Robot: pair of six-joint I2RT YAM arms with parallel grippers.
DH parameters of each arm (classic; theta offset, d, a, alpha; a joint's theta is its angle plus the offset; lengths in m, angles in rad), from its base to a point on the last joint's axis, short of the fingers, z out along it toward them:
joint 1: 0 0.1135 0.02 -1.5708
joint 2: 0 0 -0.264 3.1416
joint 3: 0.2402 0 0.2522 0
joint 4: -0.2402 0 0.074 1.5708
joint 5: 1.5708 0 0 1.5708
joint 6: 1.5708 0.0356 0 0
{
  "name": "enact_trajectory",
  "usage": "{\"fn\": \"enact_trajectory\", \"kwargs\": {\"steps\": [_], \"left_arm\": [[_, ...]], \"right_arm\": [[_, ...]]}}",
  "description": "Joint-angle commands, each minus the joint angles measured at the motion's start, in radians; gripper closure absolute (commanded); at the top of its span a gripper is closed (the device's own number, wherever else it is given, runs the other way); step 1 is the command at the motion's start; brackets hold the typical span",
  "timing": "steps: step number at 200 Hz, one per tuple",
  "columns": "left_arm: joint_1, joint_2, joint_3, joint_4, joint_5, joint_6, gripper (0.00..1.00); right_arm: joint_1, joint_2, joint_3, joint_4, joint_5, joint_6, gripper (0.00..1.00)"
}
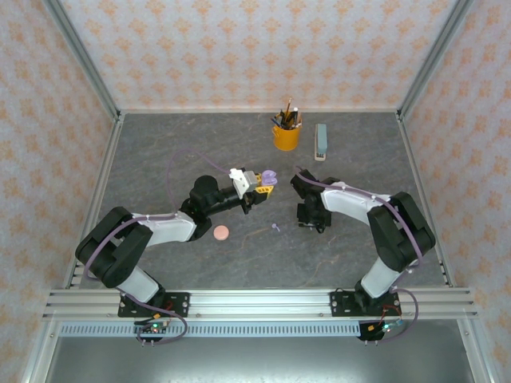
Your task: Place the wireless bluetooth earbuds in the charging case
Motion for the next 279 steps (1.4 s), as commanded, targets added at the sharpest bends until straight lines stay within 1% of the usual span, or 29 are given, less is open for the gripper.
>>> {"fn": "enact_trajectory", "kwargs": {"steps": [1, 141, 220, 279], "left_arm": [[-0.004, -0.01, 0.023, 0.026, 0.025, -0.002, 1.0], [-0.016, -0.019, 0.04, -0.003, 0.041, 0.003, 1.0], [-0.022, -0.035, 0.043, -0.027, 0.049, 0.008, 1.0], [-0.026, -0.041, 0.049, -0.041, 0.054, 0.009, 1.0]], "right_arm": [[0.003, 0.028, 0.016, -0.015, 0.055, -0.002, 0.65], [0.003, 0.071, 0.039, -0.01, 0.073, -0.029, 0.68], [-0.001, 0.077, 0.036, -0.009, 0.075, -0.047, 0.74], [-0.028, 0.035, 0.007, 0.007, 0.034, -0.054, 0.81]]}}
